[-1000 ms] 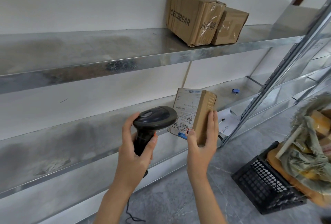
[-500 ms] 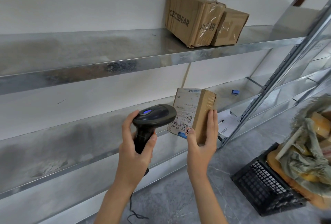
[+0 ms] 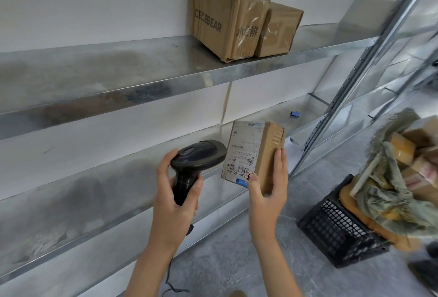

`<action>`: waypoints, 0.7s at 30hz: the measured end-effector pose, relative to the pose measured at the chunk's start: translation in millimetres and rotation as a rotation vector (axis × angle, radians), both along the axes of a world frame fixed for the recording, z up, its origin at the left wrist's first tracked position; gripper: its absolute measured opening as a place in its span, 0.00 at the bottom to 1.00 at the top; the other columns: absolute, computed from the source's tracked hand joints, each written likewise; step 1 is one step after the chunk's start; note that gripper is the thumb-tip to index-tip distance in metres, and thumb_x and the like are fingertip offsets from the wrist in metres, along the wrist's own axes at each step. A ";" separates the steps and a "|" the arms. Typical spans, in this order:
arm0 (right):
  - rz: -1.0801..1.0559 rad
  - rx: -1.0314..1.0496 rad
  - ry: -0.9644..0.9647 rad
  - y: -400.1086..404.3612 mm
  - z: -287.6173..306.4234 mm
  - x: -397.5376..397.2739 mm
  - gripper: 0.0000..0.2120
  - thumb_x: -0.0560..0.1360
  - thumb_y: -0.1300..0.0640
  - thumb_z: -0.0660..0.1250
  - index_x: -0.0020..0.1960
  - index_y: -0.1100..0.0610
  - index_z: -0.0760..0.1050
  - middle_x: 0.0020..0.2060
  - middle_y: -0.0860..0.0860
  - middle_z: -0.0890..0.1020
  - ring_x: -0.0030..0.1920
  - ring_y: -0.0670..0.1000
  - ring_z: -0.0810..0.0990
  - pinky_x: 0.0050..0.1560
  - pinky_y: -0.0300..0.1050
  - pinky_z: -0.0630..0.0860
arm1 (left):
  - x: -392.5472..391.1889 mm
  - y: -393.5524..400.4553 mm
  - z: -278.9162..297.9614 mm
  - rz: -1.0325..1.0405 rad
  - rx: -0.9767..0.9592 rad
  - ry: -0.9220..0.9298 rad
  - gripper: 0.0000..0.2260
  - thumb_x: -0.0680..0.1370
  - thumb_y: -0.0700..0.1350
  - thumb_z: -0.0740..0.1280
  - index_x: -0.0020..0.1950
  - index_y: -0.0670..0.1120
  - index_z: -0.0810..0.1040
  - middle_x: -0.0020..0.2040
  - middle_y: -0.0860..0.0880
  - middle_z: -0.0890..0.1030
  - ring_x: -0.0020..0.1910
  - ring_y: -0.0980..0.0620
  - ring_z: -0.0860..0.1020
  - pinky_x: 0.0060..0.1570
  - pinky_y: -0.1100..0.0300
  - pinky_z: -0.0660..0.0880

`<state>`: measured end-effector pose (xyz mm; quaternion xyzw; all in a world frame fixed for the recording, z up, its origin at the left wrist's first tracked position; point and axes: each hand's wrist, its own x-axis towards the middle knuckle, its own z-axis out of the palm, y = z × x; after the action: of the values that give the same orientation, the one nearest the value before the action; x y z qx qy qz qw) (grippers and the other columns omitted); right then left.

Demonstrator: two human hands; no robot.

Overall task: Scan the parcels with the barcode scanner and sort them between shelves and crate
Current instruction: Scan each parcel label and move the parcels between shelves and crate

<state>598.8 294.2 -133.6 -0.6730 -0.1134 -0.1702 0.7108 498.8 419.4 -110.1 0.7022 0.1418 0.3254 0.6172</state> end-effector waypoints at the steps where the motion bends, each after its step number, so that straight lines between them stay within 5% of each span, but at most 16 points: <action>1: -0.027 0.003 0.005 -6.1 0.5 4.4 0.34 0.71 0.62 0.64 0.77 0.52 0.64 0.77 0.43 0.63 0.74 0.36 0.62 0.65 0.26 0.64 | 7.8 -3.4 1.0 -0.021 0.002 0.005 0.30 0.79 0.39 0.69 0.67 0.72 0.64 0.43 0.45 0.81 0.29 0.49 0.74 0.33 0.54 0.77; 5: -0.136 0.042 0.041 -42.4 -0.3 25.3 0.35 0.71 0.63 0.64 0.77 0.51 0.65 0.76 0.42 0.64 0.74 0.35 0.62 0.64 0.25 0.65 | 50.2 -26.0 4.1 -0.131 0.043 0.027 0.30 0.79 0.39 0.69 0.68 0.70 0.63 0.43 0.45 0.81 0.30 0.47 0.75 0.36 0.45 0.77; 9: -0.270 0.074 0.061 -95.9 -0.9 53.9 0.34 0.70 0.63 0.64 0.76 0.54 0.66 0.76 0.41 0.64 0.73 0.33 0.62 0.64 0.25 0.64 | 106.8 -66.7 6.5 -0.271 0.062 0.017 0.29 0.79 0.38 0.69 0.68 0.68 0.64 0.41 0.46 0.81 0.28 0.48 0.75 0.33 0.50 0.76; 15: -0.491 0.082 0.117 -194.9 -5.7 104.7 0.33 0.72 0.59 0.65 0.76 0.49 0.66 0.76 0.39 0.64 0.75 0.36 0.61 0.71 0.38 0.65 | 198.9 -156.1 12.2 -0.481 0.061 0.010 0.27 0.80 0.41 0.70 0.68 0.68 0.64 0.41 0.46 0.80 0.28 0.46 0.73 0.31 0.50 0.75; 21: -0.652 0.084 0.150 -294.1 -11.7 149.5 0.32 0.76 0.68 0.68 0.75 0.46 0.67 0.76 0.39 0.65 0.74 0.34 0.61 0.66 0.27 0.66 | 277.3 -254.7 9.7 -0.659 0.050 0.040 0.28 0.80 0.38 0.68 0.69 0.67 0.64 0.40 0.50 0.81 0.28 0.49 0.75 0.31 0.53 0.75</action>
<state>748.3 0.2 -145.3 -0.6546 0.1677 -0.3432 0.6523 776.1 164.7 -100.4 0.7314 -0.0890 0.0977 0.6690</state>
